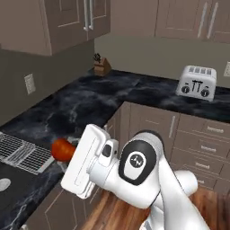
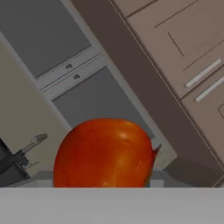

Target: Turn on the sink faucet. Then move the tomato from the counter to the sink. Turn off the sink. Move the vegetable from the sink to the pot next to the stove. Finally move the pot to the front right burner.

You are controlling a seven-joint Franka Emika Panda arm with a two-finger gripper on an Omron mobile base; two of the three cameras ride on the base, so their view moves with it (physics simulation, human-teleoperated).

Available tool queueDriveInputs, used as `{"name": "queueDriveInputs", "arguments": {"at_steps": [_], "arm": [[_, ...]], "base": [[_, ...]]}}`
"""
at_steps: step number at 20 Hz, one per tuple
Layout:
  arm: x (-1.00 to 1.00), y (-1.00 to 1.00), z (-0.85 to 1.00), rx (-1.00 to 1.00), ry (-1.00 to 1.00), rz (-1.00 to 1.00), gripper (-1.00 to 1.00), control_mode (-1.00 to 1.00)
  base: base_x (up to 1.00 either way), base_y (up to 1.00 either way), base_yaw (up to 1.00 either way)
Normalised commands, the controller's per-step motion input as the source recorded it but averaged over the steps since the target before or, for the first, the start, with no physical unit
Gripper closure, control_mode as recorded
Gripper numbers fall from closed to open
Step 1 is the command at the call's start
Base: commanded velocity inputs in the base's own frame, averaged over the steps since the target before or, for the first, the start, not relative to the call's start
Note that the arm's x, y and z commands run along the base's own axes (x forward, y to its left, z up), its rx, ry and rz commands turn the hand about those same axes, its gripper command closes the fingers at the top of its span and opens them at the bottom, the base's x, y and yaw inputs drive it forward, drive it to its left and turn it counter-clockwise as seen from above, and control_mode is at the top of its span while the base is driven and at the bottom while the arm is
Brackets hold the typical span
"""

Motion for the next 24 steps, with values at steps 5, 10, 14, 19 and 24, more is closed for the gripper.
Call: {"name": "queueDriveInputs", "arguments": {"at_steps": [5, 10, 14, 19, 24], "arm": [[0.00, 0.00, 0.00, 0.00, 0.00, 0.00, 1.00, 1.00], [0.00, 0.00, 0.00, 0.00, 0.00, 0.00, 1.00, 1.00], [0.00, 0.00, 0.00, 0.00, 0.00, 0.00, 1.00, 1.00], [0.00, 0.00, 0.00, 0.00, 0.00, 0.00, 1.00, 1.00], [0.00, 0.00, 0.00, 0.00, 0.00, 0.00, 1.00, 1.00]], "base": [[0.00, -0.65, -0.55], [0.00, -0.66, -0.55], [0.00, -0.67, -0.56], [0.00, -0.69, -0.55], [0.03, -0.87, -0.48]]}}
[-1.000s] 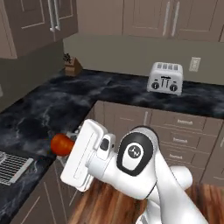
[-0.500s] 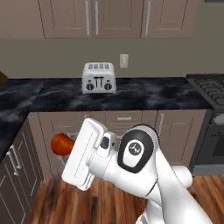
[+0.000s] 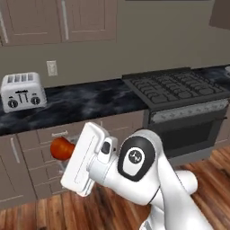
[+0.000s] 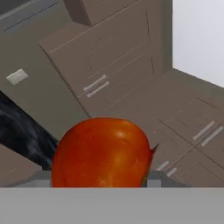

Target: Turn on the sink faucet. Then move the tomato from the counter to the sink. Turn off the sink. Move the vegetable from the sink to the pot next to the stove. Finally move the pot to the front right burner.

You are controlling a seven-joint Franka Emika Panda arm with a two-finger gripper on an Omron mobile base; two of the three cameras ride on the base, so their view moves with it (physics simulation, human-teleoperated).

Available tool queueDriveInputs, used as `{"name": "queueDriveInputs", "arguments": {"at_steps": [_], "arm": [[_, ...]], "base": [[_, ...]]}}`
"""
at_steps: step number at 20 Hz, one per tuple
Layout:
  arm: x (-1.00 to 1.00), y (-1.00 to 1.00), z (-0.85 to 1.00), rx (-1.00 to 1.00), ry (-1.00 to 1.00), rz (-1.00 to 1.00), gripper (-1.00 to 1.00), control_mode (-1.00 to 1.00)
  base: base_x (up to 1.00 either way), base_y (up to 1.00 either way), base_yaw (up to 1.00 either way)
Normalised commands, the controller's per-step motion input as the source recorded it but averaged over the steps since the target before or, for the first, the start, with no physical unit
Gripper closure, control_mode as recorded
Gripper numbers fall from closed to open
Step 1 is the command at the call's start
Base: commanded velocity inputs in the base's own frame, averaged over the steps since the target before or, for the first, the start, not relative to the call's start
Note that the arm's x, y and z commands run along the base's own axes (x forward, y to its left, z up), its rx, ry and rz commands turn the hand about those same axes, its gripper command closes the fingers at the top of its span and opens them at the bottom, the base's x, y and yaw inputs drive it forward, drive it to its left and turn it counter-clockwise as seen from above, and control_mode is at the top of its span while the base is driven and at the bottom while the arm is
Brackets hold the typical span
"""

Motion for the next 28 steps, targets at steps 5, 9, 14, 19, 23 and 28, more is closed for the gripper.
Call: {"name": "queueDriveInputs", "arguments": {"at_steps": [5, 9, 14, 19, 23, 28], "arm": [[0.00, 0.00, 0.00, 0.00, 0.00, 0.00, 1.00, 1.00], [0.00, 0.00, 0.00, 0.00, 0.00, 0.00, 1.00, 1.00], [0.00, 0.00, 0.00, 0.00, 0.00, 0.00, 1.00, 1.00], [0.00, 0.00, 0.00, 0.00, 0.00, 0.00, 1.00, 1.00], [0.00, 0.00, 0.00, 0.00, 0.00, 0.00, 1.00, 1.00], [0.00, 0.00, 0.00, 0.00, 0.00, 0.00, 1.00, 1.00]], "base": [[0.09, -0.95, -0.28], [0.08, -0.93, -0.18], [0.32, -0.72, -0.11], [0.82, 0.10, -0.13], [0.80, 0.14, -0.14], [0.48, -0.65, -0.03]]}}
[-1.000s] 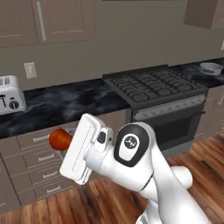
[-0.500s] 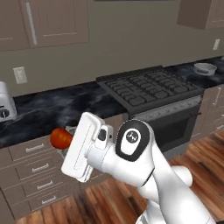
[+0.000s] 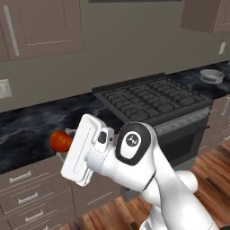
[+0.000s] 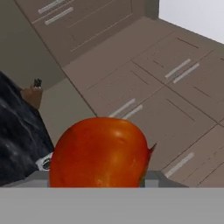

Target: Turn on the sink faucet. Then move the tomato from the counter to the sink. Turn off the sink. Move the vegetable from the sink to the pot next to the stove. Finally move the pot to the front right burner.

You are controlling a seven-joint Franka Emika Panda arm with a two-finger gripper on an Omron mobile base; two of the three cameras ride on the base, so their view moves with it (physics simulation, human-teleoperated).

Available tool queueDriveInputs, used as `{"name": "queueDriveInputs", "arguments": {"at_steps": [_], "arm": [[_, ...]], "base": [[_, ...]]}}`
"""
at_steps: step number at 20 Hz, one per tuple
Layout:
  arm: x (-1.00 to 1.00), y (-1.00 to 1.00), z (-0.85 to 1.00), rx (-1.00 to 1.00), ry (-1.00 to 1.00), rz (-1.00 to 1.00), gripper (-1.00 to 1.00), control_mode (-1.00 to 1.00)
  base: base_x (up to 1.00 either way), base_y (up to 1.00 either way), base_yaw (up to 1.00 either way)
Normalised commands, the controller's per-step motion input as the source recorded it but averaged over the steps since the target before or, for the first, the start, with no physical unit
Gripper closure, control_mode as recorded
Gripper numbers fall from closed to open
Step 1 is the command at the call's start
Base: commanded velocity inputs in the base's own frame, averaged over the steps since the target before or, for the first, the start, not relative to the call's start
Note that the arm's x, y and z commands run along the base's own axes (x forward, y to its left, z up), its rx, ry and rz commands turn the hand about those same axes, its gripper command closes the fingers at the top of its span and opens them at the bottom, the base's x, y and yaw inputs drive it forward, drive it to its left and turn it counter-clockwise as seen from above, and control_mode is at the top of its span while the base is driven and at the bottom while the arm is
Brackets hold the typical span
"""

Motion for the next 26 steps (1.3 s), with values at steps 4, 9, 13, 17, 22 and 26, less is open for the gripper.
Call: {"name": "queueDriveInputs", "arguments": {"at_steps": [4, 9, 13, 17, 22, 26], "arm": [[0.00, 0.00, 0.00, 0.00, 0.00, 0.00, 1.00, 1.00], [0.00, 0.00, 0.00, 0.00, 0.00, 0.00, 1.00, 1.00], [0.00, 0.00, 0.00, 0.00, 0.00, 0.00, 1.00, 1.00], [0.00, 0.00, 0.00, 0.00, 0.00, 0.00, 1.00, 1.00], [0.00, 0.00, 0.00, 0.00, 0.00, 0.00, 1.00, 1.00], [0.00, 0.00, 0.00, 0.00, 0.00, 0.00, 1.00, 1.00]], "base": [[0.24, -0.90, 0.00], [0.31, -0.84, 0.01], [0.21, -0.86, 0.02], [0.33, -0.72, 0.13], [0.47, -0.68, 0.22], [0.58, -0.63, 0.26]]}}
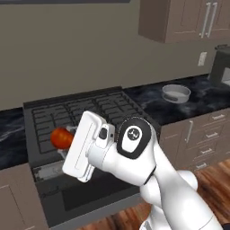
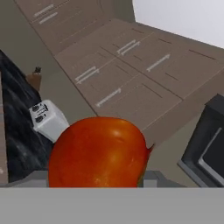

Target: Turn on the sink faucet. Then move the tomato from the counter to the sink. Turn off the sink. Move the vegetable from the sink to the pot next to the stove. Finally move the pot to the front right burner.

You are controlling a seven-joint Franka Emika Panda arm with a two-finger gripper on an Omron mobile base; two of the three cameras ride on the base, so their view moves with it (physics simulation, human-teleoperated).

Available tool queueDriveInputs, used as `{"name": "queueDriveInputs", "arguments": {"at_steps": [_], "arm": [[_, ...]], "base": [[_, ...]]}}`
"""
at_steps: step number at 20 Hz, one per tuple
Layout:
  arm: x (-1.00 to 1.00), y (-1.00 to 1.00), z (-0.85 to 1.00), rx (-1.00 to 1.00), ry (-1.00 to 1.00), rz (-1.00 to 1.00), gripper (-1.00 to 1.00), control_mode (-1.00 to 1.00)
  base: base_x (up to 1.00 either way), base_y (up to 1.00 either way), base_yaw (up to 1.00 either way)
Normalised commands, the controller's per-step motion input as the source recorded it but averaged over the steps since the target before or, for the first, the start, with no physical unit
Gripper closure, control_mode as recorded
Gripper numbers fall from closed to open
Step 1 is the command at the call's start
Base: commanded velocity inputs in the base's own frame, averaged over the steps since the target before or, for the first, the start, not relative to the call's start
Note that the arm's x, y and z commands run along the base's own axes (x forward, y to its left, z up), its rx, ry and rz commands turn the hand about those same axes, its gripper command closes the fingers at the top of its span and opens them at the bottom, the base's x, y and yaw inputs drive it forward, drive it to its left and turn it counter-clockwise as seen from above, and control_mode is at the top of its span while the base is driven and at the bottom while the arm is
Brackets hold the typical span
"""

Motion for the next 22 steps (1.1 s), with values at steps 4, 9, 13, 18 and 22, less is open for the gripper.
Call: {"name": "queueDriveInputs", "arguments": {"at_steps": [4, 9, 13, 18, 22], "arm": [[0.00, 0.00, 0.00, 0.00, 0.00, 0.00, 1.00, 1.00], [0.00, 0.00, 0.00, 0.00, 0.00, 0.00, 1.00, 1.00], [0.00, 0.00, 0.00, 0.00, 0.00, 0.00, 1.00, 1.00], [0.00, 0.00, 0.00, 0.00, 0.00, 0.00, 1.00, 1.00], [0.00, 0.00, 0.00, 0.00, 0.00, 0.00, 1.00, 1.00]], "base": [[0.60, -0.62, 0.28], [0.62, -0.58, 0.30], [0.48, -0.61, 0.25], [0.48, -0.57, 0.22], [0.52, -0.52, 0.23]]}}
